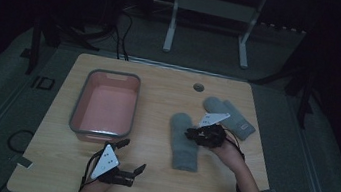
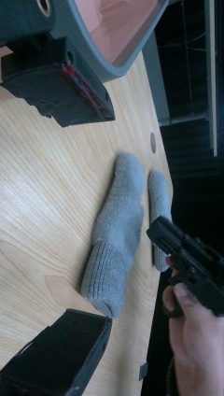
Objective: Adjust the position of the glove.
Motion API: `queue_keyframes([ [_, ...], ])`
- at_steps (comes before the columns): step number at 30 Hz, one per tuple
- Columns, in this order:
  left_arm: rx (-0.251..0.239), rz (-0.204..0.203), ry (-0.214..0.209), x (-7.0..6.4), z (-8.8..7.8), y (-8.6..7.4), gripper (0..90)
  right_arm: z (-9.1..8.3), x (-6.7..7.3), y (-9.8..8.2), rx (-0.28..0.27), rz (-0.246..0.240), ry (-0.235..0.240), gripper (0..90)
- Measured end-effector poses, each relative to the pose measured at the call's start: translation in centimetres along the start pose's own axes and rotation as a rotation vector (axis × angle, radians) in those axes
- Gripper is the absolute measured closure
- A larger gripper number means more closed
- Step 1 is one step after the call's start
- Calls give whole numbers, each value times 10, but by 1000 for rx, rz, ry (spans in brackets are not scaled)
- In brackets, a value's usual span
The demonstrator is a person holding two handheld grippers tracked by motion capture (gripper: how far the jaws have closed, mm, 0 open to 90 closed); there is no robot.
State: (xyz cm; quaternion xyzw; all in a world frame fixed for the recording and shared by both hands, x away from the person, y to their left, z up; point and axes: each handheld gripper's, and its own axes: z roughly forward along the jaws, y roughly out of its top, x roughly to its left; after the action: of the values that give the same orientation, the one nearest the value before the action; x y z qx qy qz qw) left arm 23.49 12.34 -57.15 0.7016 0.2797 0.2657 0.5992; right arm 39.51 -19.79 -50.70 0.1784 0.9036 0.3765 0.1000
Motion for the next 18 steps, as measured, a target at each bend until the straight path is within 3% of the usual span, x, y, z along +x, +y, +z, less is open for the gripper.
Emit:
queue_keyframes([
  [2, -1, -1, 0, 0, 0, 0, 40, 6, 7, -3, -8, 8, -30, 892],
  [5, -1, -1, 1, 0, 0, 0, 40, 14, 12, -9, -5, 24, -65, 897],
  [6, -2, -1, -1, 0, 0, 0, 40, 23, 13, -16, 9, 57, -124, 899],
  [7, -2, -1, -1, 0, 0, 0, 40, 23, 13, -16, 9, 57, -124, 899],
  [8, -1, -1, 0, 0, 0, 0, 40, 30, 16, -20, 30, 54, -177, 899],
  [9, -1, 0, 0, 0, 0, 0, 40, 33, 17, -21, 32, 57, -192, 899],
  [12, -1, 1, 0, 0, 0, 0, 40, 38, 18, -22, 16, 100, -208, 900],
  [13, -1, 1, 0, 0, 0, 0, 40, 42, 17, -21, 3, 133, -235, 900],
  [16, -2, 1, 0, 0, 0, 0, 40, 46, 17, -18, -2, 157, -272, 900],
  [18, -1, 1, 1, 0, 0, 0, 40, 51, 21, -16, -8, 201, -312, 900],
])
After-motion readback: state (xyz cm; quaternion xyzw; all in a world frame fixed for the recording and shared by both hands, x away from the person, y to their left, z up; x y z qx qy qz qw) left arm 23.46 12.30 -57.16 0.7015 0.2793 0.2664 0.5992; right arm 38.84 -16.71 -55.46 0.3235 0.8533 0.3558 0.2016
